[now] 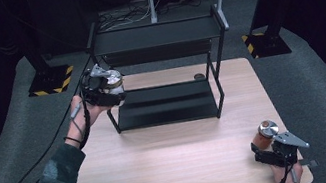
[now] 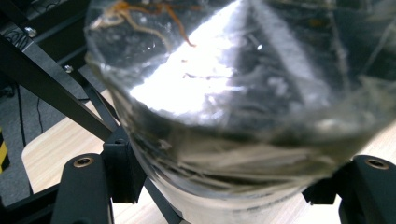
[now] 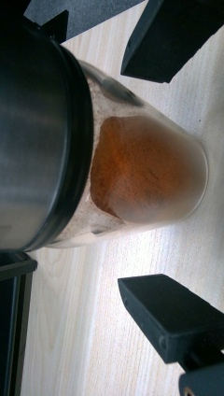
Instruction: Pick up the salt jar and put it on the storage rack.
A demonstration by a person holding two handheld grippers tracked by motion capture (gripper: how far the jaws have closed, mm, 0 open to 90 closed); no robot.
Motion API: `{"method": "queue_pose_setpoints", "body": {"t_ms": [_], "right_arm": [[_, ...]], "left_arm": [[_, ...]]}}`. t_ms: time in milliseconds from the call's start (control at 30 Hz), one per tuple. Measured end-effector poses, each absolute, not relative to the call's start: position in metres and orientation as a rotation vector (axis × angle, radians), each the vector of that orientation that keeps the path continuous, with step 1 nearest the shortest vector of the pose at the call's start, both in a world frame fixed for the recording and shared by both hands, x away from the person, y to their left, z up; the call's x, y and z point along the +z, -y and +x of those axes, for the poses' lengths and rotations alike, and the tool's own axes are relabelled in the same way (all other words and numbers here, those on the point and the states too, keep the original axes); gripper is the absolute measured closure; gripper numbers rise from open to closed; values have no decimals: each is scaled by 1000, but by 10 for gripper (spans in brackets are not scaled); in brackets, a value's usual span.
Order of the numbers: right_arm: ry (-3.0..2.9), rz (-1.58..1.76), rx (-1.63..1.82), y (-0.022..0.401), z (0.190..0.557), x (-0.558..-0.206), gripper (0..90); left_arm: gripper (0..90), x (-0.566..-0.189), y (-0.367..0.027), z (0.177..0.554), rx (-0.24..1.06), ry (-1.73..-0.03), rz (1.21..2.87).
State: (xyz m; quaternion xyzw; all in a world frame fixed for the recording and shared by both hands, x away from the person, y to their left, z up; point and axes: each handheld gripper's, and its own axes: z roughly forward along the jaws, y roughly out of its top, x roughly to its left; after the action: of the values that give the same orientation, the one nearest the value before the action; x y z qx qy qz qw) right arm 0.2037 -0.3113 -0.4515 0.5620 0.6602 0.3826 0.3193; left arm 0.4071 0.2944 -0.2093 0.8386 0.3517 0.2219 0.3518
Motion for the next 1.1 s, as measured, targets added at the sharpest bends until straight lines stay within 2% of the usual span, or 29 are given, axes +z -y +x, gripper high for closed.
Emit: {"method": "queue_pose_setpoints", "body": {"t_ms": [1100], "right_arm": [[-1742,1477,1002,311,205,-451,0]], "left_arm": [[306,-173,-290,417,621,-920,2142]]}}
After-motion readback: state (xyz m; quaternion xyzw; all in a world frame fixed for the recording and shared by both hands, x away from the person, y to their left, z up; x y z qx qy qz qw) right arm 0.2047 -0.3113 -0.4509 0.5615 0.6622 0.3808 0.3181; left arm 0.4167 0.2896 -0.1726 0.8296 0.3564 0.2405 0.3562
